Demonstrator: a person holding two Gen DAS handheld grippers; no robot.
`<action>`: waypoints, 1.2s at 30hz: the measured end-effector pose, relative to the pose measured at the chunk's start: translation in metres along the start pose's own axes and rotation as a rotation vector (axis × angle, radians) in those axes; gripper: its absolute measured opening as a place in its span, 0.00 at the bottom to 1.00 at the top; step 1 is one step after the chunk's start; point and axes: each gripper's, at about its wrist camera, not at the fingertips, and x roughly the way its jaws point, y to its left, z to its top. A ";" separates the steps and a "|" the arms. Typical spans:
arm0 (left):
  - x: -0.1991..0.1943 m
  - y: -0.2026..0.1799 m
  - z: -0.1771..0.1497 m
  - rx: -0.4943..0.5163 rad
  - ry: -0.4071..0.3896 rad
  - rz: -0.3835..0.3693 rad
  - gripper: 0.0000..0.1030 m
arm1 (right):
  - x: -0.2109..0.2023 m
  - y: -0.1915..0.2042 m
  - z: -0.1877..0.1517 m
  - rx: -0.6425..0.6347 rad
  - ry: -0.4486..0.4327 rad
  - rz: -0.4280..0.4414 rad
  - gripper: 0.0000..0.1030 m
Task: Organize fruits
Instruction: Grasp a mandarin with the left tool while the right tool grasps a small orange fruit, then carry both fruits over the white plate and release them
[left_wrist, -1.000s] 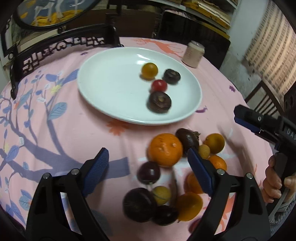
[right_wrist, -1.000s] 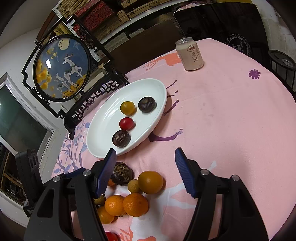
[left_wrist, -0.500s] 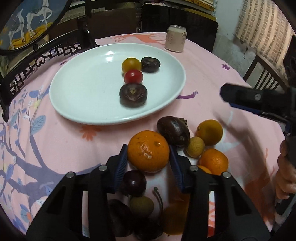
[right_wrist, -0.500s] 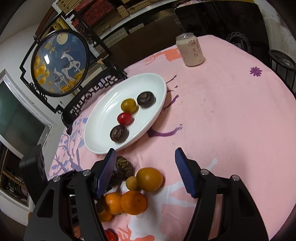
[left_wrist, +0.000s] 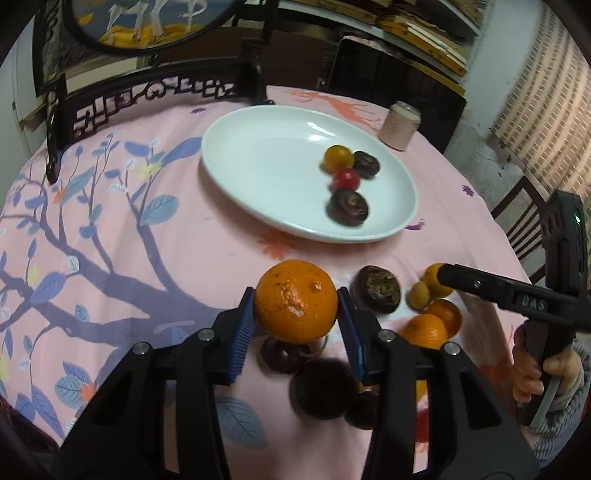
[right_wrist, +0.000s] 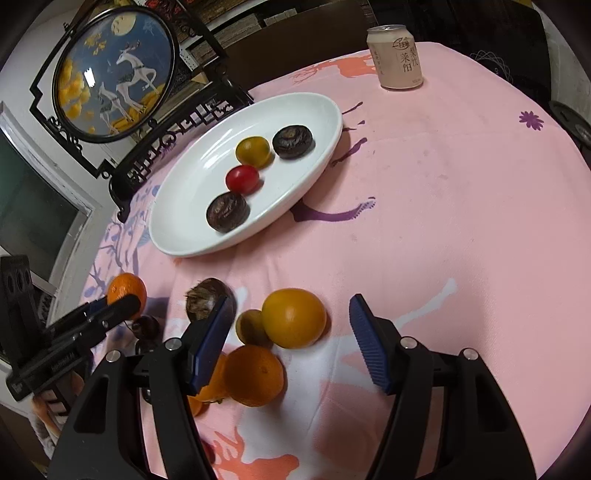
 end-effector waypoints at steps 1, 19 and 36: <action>0.001 0.001 -0.001 -0.002 0.004 0.002 0.43 | 0.003 -0.001 -0.001 -0.001 0.009 -0.007 0.55; -0.003 -0.004 0.028 -0.001 -0.042 0.021 0.43 | -0.024 0.010 0.032 0.000 -0.151 0.007 0.36; 0.025 0.001 0.071 -0.042 -0.069 0.006 0.61 | 0.008 0.002 0.073 0.105 -0.191 0.115 0.59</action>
